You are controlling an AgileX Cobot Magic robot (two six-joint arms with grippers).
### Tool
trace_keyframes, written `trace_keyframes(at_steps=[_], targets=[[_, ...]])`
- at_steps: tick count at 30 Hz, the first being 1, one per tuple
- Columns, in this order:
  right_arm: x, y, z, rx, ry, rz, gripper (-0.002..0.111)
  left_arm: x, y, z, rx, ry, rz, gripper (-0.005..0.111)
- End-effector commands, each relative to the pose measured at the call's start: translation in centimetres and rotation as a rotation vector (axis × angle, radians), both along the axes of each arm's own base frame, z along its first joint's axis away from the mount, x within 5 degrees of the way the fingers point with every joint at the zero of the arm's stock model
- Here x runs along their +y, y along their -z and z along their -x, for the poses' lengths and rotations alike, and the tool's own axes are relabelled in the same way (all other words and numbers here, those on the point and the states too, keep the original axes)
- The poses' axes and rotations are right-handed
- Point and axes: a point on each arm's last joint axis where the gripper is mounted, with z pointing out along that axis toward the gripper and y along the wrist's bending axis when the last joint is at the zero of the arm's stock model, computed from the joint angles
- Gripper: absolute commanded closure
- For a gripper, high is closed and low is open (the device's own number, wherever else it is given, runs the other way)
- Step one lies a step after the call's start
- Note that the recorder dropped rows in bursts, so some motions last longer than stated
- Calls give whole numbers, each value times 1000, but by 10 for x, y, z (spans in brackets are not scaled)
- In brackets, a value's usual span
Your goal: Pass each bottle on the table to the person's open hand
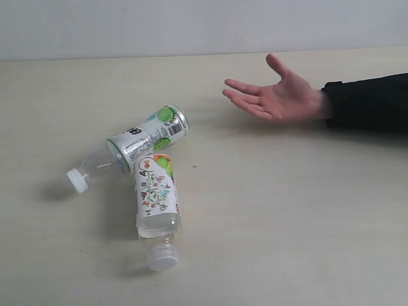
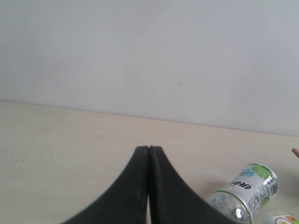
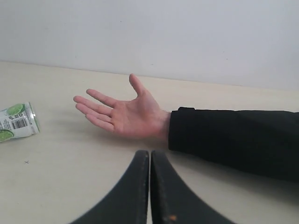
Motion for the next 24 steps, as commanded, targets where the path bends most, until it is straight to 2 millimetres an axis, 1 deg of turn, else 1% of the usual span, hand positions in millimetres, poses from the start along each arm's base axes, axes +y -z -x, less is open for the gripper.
trace_keyframes(at_steps=[1, 15, 19, 21, 22, 24], targets=[[0, 2, 0, 3, 1, 3, 107, 0, -1, 1, -11, -1, -9, 107], [0, 2, 0, 1, 1, 7, 107, 0, -1, 1, -11, -1, -9, 107], [1, -2, -1, -42, -17, -4, 107, 0, -1, 1, -11, -1, -9, 107], [4, -6, -1, -81, -35, -42, 107, 0, -1, 1, -11, -1, -9, 107], [6, -8, -1, -91, -43, -95, 107, 0, -1, 1, -11, -1, -9, 107], [6, -9, -1, -93, -46, -116, 107, 0, -1, 1, -11, -1, -9, 107]])
